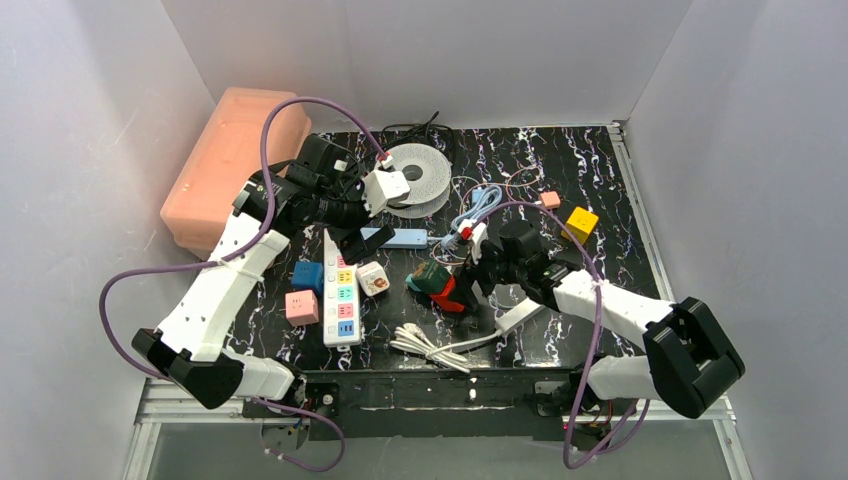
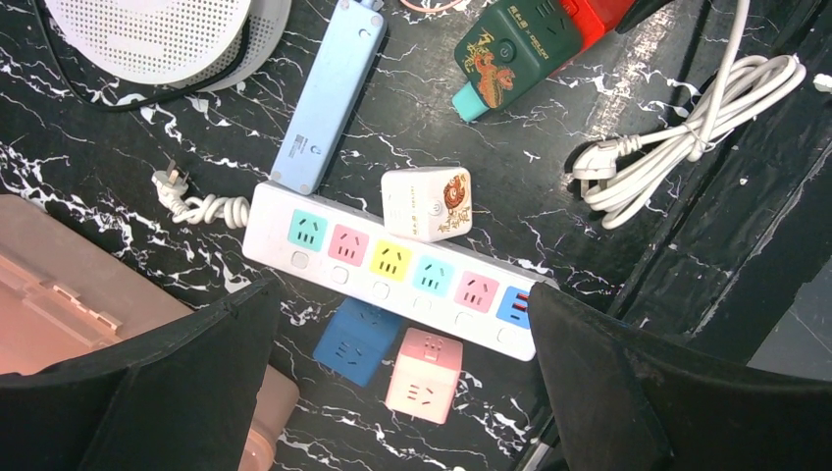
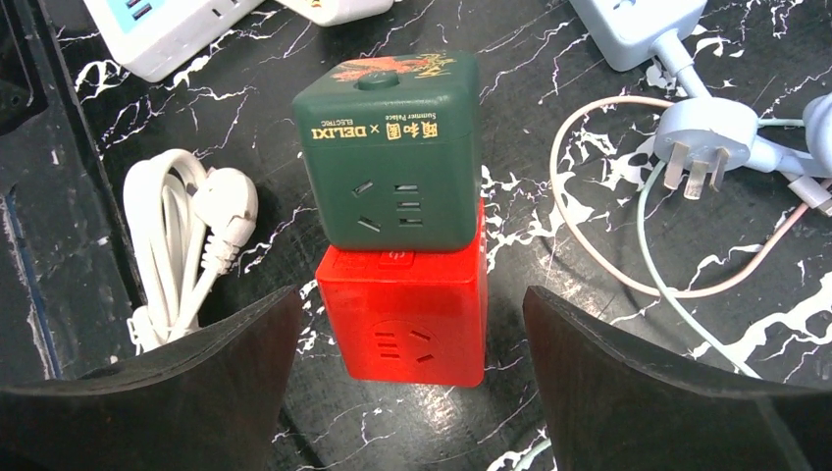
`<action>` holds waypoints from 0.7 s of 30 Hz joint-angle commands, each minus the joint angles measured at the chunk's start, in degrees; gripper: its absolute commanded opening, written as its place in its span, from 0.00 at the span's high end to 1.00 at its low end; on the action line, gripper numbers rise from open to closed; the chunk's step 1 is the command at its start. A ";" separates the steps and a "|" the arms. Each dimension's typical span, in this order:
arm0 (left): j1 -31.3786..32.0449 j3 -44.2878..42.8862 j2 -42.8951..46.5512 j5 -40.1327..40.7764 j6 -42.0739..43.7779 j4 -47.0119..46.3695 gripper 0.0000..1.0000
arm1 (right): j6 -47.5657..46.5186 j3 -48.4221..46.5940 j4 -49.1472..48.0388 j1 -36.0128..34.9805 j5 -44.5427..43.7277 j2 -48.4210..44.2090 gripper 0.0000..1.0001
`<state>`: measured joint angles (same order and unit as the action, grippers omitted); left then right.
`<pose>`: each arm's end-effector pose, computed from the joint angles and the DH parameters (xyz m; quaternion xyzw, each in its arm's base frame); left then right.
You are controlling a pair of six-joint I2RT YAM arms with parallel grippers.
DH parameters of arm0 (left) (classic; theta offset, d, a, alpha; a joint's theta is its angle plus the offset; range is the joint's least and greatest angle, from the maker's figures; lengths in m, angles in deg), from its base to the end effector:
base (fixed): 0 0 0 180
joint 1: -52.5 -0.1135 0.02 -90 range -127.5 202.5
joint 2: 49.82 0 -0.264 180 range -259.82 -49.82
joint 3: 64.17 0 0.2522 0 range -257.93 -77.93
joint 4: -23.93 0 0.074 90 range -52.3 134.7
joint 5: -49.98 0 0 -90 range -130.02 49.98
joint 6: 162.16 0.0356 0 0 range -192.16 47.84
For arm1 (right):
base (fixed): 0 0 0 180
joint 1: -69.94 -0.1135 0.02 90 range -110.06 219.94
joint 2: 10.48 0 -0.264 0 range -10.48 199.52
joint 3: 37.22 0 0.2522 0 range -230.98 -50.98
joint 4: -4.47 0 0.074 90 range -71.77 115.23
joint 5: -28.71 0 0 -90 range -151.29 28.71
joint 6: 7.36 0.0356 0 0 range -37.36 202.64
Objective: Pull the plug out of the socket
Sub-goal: Remove the plug from the socket.
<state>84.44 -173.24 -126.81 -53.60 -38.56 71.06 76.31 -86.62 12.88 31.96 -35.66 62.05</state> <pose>0.2325 -0.1548 0.4765 0.4870 0.6237 -0.0851 0.6054 0.1979 0.1740 0.2108 -0.4212 0.7473 0.3161 0.4053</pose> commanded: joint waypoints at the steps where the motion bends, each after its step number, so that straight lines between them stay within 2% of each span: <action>1: -0.37 0.72 1.73 -1.98 -0.39 3.46 0.02 | -0.75 0.98 -5.77 -1.08 0.55 1.21 0.09; 9: -0.33 1.29 2.31 -1.99 1.11 3.46 0.02 | -0.42 3.29 -10.64 -4.37 -1.03 5.12 0.08; 16: -0.33 1.95 2.89 -2.10 1.73 3.54 0.02 | -0.35 5.16 -18.22 -5.93 -8.59 9.63 0.08; 20: -0.33 2.69 3.32 -2.77 1.64 3.51 0.02 | -0.14 6.06 -23.51 -6.79 -10.25 11.29 0.18; 21: -0.37 2.97 3.51 -3.01 1.62 3.56 0.02 | -0.03 6.60 -24.99 -7.17 -10.99 11.54 0.24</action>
<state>84.44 -171.95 -125.74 -54.30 -37.22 71.02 76.35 -81.22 -2.53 25.95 -43.25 72.69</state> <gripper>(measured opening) 0.981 0.846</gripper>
